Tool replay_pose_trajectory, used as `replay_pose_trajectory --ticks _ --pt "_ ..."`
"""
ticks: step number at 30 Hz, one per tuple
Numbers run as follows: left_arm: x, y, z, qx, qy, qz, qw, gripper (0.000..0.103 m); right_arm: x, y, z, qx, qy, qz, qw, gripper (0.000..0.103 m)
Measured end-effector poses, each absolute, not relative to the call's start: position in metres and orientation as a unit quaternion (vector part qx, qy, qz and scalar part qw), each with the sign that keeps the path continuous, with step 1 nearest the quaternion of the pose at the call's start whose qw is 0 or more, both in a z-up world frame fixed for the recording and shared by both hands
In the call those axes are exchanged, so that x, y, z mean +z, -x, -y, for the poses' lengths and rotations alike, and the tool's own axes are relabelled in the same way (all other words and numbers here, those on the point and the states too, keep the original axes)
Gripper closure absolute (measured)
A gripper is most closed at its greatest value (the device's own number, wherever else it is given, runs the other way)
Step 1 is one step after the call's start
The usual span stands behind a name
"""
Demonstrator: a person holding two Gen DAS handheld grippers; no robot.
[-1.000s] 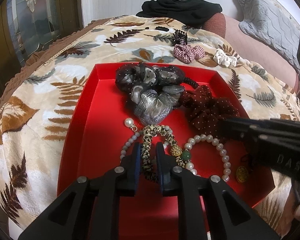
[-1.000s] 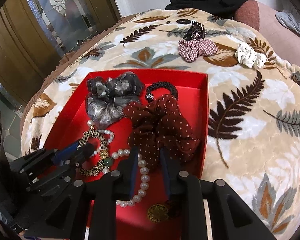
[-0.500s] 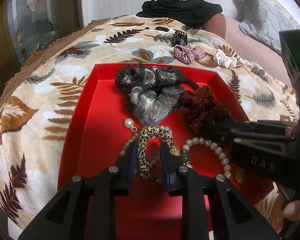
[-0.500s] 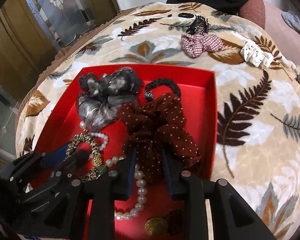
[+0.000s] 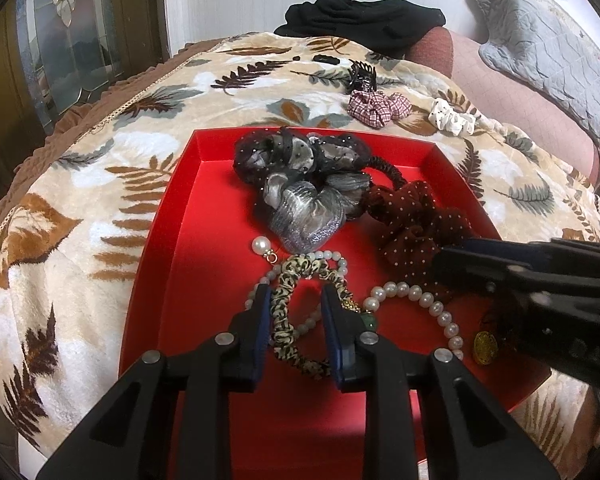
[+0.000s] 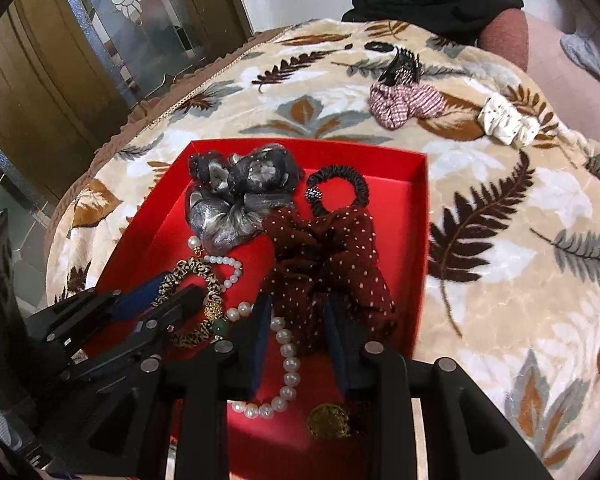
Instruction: Organize jewelry
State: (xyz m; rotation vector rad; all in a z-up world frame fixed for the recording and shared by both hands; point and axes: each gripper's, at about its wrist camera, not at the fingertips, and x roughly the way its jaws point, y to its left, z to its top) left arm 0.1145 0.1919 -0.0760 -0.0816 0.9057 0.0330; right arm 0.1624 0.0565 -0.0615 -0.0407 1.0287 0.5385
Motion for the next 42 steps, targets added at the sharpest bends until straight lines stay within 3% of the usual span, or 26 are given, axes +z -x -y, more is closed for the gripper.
replay_pose_trajectory --ticks 3,6,9,14,16,19,26,33,42 --pt "-0.075 -0.112 -0.191 0.019 0.036 -0.433 0.900 0.072 -0.056 -0.155 -0.053 0.248 0.021 -0.479 0.842 0.048" --pt "-0.072 -0.108 -0.190 0.024 0.034 -0.425 0.904 0.065 -0.050 -0.145 -0.050 0.243 0.033 -0.468 0.849 0.043" --pt "-0.065 -0.101 -0.190 0.034 0.031 -0.406 0.913 0.062 -0.045 -0.135 -0.046 0.232 0.043 -0.458 0.857 0.030" --pt "-0.055 -0.090 -0.191 0.052 0.026 -0.380 0.923 0.048 -0.032 -0.109 -0.042 0.204 0.078 -0.426 0.878 0.017" --pt "-0.051 -0.084 -0.190 0.057 0.027 -0.373 0.926 0.041 -0.029 -0.095 -0.040 0.193 0.092 -0.412 0.886 0.015" --pt "-0.045 -0.073 -0.190 0.061 0.028 -0.362 0.930 0.039 -0.025 -0.080 -0.034 0.181 0.104 -0.402 0.892 0.014" --pt "-0.031 -0.040 -0.178 0.095 0.005 -0.328 0.940 0.010 -0.013 -0.047 -0.020 0.141 0.133 -0.368 0.910 0.011" --pt "-0.013 -0.017 -0.156 0.128 -0.043 -0.306 0.943 0.004 0.000 -0.020 -0.012 0.133 0.147 -0.341 0.919 0.011" --pt "-0.003 -0.003 -0.170 0.152 -0.044 -0.338 0.928 0.004 0.007 -0.004 -0.009 0.134 0.154 -0.333 0.921 0.011"
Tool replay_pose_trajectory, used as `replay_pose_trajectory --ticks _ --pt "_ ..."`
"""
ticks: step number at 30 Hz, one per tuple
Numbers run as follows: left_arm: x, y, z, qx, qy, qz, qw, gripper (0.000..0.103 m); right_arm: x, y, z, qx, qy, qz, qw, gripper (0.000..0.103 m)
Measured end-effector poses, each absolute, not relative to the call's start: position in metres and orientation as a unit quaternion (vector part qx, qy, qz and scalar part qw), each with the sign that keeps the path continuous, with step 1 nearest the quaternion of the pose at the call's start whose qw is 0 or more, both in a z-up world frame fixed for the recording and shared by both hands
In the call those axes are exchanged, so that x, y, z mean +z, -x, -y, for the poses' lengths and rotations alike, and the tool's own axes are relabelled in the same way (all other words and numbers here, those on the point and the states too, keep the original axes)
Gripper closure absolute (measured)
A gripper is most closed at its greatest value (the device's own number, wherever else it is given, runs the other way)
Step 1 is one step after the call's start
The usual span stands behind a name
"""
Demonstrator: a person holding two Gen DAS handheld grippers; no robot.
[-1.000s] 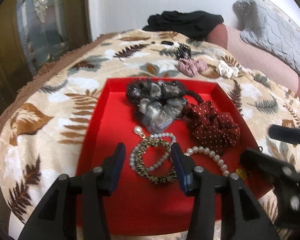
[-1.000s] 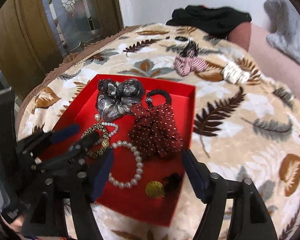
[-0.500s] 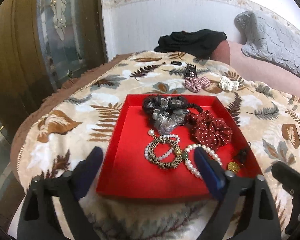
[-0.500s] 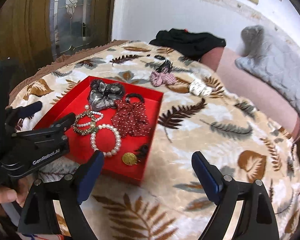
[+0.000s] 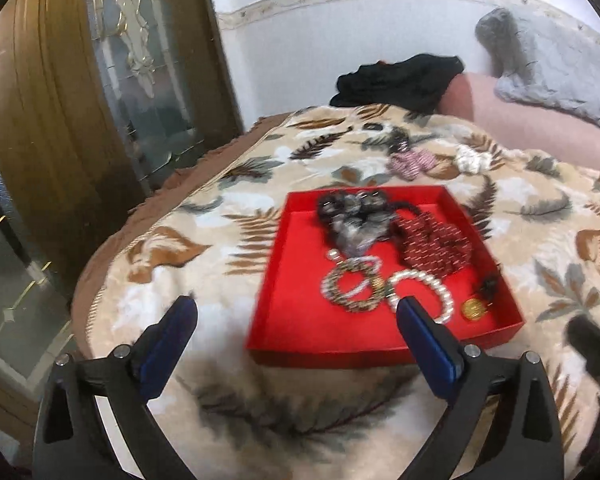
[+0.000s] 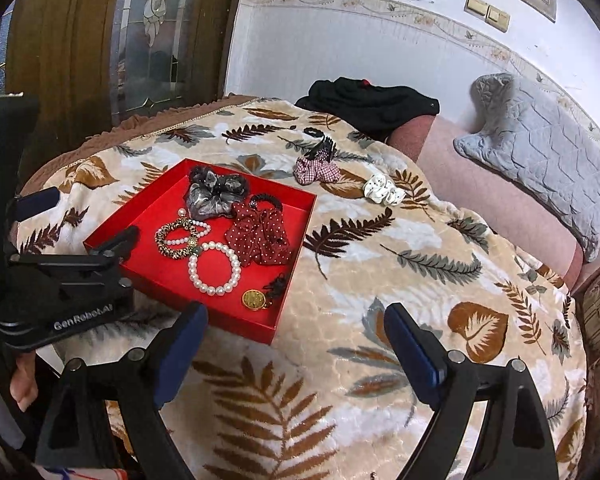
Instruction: Organize jewelry
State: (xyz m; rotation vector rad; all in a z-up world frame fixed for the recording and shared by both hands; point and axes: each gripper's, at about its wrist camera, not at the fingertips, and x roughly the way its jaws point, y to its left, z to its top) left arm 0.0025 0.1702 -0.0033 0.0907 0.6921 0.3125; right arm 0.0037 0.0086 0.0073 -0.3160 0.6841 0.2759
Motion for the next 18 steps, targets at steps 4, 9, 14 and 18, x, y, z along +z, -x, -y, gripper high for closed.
replay_pose_trajectory --ticks 4,9,14,18 --pt "0.002 0.005 -0.182 0.174 -0.044 -0.338 0.924 0.004 0.010 0.001 -0.012 0.137 0.157 -0.328 0.922 0.011" --pt "0.006 0.012 -0.181 0.212 -0.073 -0.323 0.920 0.004 0.012 0.005 -0.017 0.144 0.159 -0.324 0.921 0.011" --pt "0.006 0.013 -0.179 0.207 -0.075 -0.326 0.919 0.004 0.013 0.007 -0.020 0.144 0.164 -0.321 0.922 0.011" --pt "0.006 0.010 -0.179 0.203 -0.068 -0.329 0.920 0.004 0.013 0.007 -0.019 0.143 0.165 -0.322 0.921 0.011"
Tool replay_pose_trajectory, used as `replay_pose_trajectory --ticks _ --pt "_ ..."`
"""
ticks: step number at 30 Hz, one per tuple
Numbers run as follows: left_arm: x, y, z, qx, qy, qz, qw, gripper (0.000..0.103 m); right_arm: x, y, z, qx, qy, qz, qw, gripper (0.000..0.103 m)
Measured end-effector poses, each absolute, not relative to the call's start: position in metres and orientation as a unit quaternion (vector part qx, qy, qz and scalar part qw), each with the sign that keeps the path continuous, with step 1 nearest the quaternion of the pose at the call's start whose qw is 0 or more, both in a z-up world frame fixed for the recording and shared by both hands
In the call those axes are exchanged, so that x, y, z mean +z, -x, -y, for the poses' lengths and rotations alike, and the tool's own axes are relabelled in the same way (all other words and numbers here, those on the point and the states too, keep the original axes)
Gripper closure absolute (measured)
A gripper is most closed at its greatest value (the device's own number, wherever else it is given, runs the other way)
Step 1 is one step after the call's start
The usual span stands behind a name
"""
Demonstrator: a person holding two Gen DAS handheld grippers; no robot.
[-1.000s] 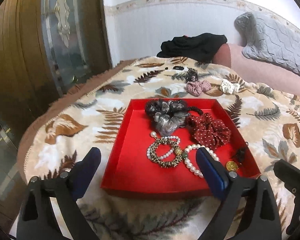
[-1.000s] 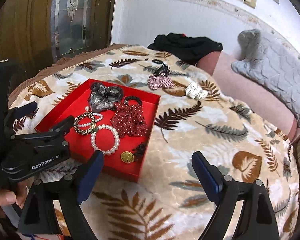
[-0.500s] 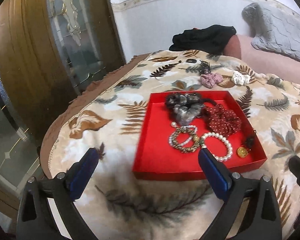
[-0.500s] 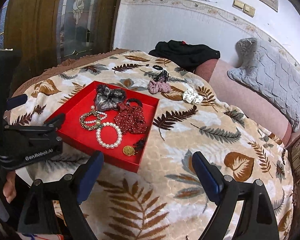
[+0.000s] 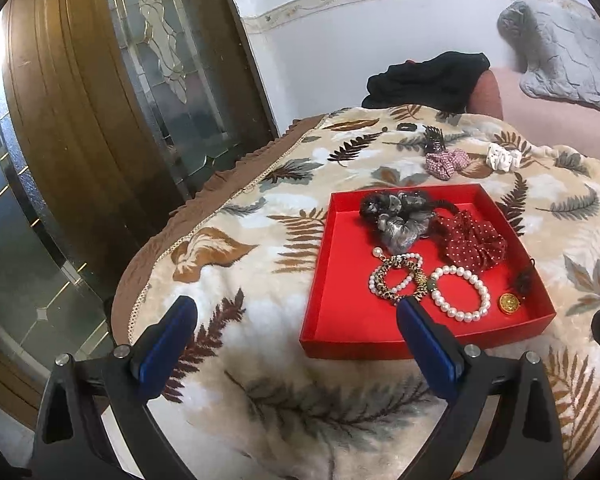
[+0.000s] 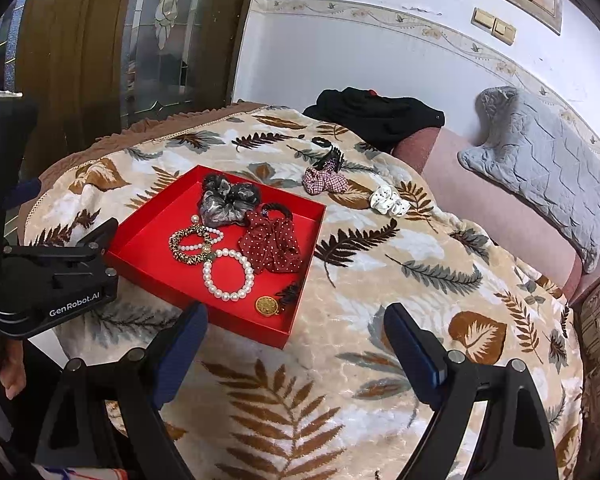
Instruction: Organize jewelry
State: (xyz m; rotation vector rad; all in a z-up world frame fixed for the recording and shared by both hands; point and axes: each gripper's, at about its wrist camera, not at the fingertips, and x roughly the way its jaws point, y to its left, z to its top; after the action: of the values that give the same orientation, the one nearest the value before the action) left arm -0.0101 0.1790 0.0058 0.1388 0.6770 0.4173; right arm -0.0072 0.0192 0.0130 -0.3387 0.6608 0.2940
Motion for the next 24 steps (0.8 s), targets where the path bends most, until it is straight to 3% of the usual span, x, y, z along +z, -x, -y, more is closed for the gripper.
replay_pose_trajectory --ticks 24 --pt "0.0026 0.0086 -0.1793 0.187 -0.062 -0.331 0.923 0.004 0.0074 0.0050 -0.0187 0.148 0.169 -0.329 0.917 0.011"
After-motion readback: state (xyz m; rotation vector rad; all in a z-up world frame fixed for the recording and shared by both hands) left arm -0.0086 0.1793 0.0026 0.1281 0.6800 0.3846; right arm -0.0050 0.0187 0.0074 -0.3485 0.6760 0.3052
